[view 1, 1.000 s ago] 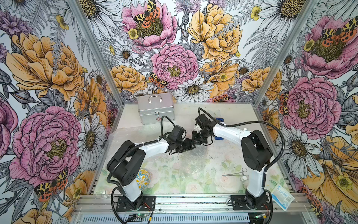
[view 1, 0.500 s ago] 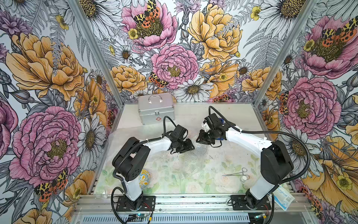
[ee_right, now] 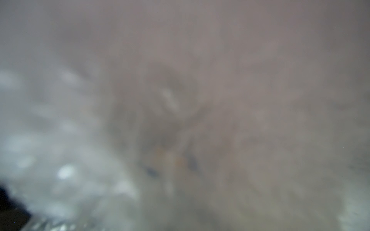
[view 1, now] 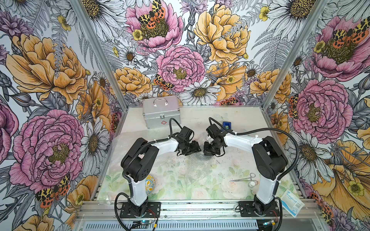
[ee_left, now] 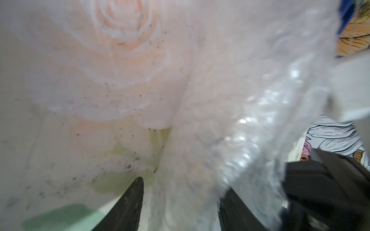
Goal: Wrap bowls in bubble wrap
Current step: Wrap the bowl in bubble wrap.
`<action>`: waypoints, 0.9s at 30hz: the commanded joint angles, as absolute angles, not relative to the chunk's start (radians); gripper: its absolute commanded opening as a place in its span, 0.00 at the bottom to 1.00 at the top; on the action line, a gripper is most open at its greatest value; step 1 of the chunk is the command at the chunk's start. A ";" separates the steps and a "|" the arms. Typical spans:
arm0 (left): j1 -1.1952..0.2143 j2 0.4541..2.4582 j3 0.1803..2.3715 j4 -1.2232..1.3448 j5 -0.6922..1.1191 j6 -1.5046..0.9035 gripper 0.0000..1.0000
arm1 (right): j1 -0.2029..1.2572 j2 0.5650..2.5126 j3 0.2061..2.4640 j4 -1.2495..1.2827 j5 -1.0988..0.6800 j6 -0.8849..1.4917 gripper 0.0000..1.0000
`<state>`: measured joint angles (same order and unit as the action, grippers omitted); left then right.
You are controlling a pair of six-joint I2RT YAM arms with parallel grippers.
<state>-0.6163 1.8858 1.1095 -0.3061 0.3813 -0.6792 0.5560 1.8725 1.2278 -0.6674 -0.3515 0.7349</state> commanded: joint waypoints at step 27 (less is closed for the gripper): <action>-0.843 1.608 1.210 -0.565 0.006 -0.239 0.00 | 0.238 1.675 1.463 -0.740 -0.448 0.505 0.78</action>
<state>-0.8326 1.6211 1.1748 -0.5442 0.0994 -0.3119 0.2466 1.6604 1.4212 -0.7189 -0.4217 0.5365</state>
